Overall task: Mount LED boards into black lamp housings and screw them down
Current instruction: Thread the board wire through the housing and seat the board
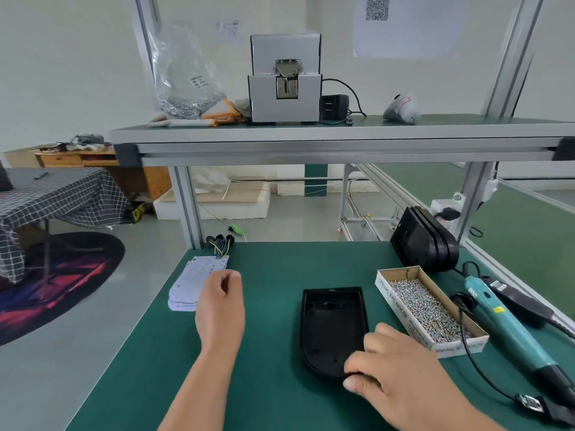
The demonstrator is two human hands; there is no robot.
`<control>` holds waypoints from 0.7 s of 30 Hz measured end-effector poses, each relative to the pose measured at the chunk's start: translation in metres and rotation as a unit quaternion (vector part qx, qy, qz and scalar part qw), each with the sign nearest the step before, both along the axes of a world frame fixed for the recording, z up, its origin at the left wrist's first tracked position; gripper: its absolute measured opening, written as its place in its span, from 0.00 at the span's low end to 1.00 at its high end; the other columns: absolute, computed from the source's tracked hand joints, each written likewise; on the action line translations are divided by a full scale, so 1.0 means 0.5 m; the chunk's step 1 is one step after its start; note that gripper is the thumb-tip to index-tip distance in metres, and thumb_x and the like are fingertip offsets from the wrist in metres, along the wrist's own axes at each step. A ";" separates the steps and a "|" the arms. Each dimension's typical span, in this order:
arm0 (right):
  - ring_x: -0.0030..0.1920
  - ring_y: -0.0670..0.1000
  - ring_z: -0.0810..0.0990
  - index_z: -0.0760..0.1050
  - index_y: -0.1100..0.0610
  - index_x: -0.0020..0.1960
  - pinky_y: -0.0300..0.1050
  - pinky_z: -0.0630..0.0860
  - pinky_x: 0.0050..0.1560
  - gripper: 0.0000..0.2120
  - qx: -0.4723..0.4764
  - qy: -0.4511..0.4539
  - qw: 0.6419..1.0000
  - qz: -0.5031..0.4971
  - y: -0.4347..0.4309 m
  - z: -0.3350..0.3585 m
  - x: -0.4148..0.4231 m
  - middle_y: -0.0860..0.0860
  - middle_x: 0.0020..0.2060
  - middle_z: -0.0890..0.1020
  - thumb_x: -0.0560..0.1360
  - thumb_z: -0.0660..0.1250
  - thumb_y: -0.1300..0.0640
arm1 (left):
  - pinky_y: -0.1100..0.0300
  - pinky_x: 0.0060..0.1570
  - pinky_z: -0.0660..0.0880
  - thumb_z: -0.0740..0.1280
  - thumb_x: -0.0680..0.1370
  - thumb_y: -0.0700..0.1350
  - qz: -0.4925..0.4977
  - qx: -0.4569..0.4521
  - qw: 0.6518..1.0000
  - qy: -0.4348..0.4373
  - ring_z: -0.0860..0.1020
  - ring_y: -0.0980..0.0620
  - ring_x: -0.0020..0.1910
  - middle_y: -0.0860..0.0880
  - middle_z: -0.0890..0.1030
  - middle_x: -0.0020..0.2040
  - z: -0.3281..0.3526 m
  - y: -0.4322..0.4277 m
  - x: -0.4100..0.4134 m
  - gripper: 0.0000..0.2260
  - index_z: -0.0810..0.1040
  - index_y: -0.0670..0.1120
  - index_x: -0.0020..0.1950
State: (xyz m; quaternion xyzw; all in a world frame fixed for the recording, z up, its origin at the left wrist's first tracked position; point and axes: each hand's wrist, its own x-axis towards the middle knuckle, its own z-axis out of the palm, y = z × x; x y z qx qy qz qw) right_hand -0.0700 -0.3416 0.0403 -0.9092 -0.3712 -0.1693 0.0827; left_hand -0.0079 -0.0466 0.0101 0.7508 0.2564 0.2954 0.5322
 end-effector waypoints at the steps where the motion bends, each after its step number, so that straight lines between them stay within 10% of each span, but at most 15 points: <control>1: 0.34 0.44 0.74 0.81 0.41 0.35 0.36 0.70 0.27 0.10 -0.016 -0.003 1.000 0.011 0.003 0.001 -0.003 0.42 0.29 0.70 0.70 0.70 0.37 | 0.49 0.46 0.76 0.62 0.83 0.53 0.025 0.034 0.999 0.016 0.80 0.48 0.45 0.58 0.81 0.42 -0.001 0.018 0.005 0.08 0.77 0.62 0.45; 7: 0.32 0.45 0.73 0.78 0.43 0.32 0.35 0.66 0.28 0.12 -0.032 -0.021 0.998 0.058 0.007 -0.010 0.001 0.43 0.28 0.68 0.67 0.76 0.39 | 0.42 0.76 0.61 0.64 0.84 0.54 0.115 0.190 0.952 0.212 0.62 0.39 0.78 0.42 0.69 0.79 -0.016 0.116 0.024 0.24 0.72 0.44 0.77; 13: 0.33 0.44 0.73 0.74 0.42 0.34 0.35 0.68 0.27 0.16 -0.001 -0.078 0.994 0.072 0.002 -0.041 0.023 0.43 0.30 0.67 0.76 0.65 0.36 | 0.45 0.70 0.65 0.61 0.84 0.63 0.103 0.246 0.896 0.356 0.67 0.38 0.71 0.41 0.73 0.70 -0.029 0.199 0.029 0.29 0.74 0.40 0.73; 21: 0.36 0.40 0.71 0.73 0.38 0.39 0.32 0.70 0.31 0.13 0.017 -0.079 0.995 0.059 -0.007 -0.052 0.030 0.42 0.33 0.66 0.78 0.63 0.33 | 0.44 0.70 0.64 0.66 0.84 0.50 0.095 0.227 0.921 0.301 0.67 0.38 0.72 0.42 0.74 0.71 -0.023 0.199 0.020 0.19 0.76 0.45 0.72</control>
